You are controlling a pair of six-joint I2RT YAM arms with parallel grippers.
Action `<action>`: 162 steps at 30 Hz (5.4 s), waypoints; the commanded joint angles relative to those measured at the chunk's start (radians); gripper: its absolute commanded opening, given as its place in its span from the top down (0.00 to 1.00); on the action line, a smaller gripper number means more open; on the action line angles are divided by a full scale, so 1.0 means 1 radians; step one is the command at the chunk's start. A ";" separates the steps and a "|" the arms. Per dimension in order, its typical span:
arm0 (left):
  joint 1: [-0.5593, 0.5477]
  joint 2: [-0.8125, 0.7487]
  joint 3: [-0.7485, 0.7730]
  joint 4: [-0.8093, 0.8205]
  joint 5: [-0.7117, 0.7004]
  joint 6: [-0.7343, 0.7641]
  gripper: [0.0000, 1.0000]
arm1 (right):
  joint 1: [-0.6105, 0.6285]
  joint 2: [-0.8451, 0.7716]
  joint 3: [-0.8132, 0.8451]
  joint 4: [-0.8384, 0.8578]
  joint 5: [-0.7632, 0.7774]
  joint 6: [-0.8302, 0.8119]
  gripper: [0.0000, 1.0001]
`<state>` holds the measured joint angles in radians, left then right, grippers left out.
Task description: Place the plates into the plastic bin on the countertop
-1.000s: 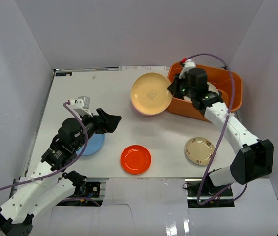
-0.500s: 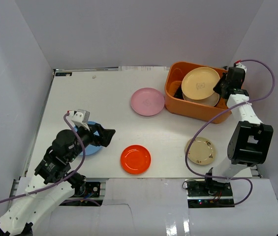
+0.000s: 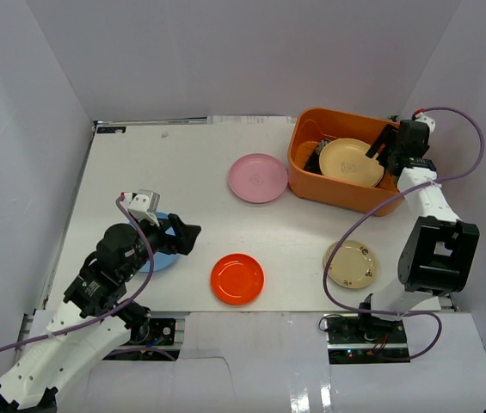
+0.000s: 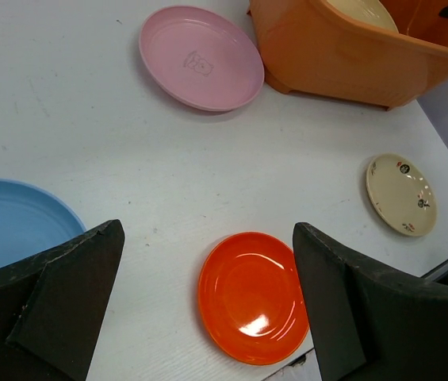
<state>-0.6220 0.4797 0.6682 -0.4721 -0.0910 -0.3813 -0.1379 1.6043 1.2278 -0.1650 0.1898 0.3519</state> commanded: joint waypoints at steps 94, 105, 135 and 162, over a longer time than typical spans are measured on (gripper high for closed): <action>0.104 -0.093 0.050 -0.013 -0.193 -0.042 0.02 | 1.004 0.167 0.070 0.272 -0.240 -0.004 0.28; 0.102 -0.127 0.014 0.023 -0.191 -0.042 0.02 | 1.192 0.572 0.361 0.226 -0.250 0.097 0.29; 0.104 -0.158 -0.002 0.050 -0.133 -0.021 0.02 | 1.046 0.313 0.182 0.275 -0.032 0.116 0.92; 0.087 -0.135 -0.004 0.059 -0.158 -0.002 0.02 | 0.980 0.244 0.015 0.167 0.120 0.018 0.28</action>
<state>-0.5274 0.3267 0.6670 -0.4328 -0.2321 -0.3996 0.8764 1.9232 1.2598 0.0093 0.2565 0.3885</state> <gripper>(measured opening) 0.978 0.714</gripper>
